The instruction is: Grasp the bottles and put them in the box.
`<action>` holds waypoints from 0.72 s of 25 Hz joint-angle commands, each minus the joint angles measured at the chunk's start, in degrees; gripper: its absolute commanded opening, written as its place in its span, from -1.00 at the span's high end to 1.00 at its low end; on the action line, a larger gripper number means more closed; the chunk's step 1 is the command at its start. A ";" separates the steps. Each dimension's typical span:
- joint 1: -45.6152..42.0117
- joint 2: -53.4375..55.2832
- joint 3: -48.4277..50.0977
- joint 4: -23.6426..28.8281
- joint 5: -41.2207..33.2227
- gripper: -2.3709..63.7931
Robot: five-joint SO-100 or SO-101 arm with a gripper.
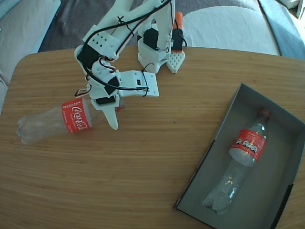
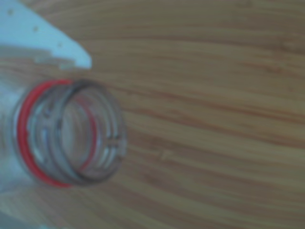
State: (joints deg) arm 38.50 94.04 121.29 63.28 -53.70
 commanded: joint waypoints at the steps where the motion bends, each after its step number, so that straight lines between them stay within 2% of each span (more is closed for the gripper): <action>1: 0.00 0.26 -2.46 -0.18 -0.09 -0.45; 15: -0.09 0.35 -2.02 -0.18 -0.09 -0.44; 18: -0.09 0.62 -2.11 -0.18 -0.09 -0.21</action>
State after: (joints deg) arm 38.41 94.04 121.29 63.28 -53.70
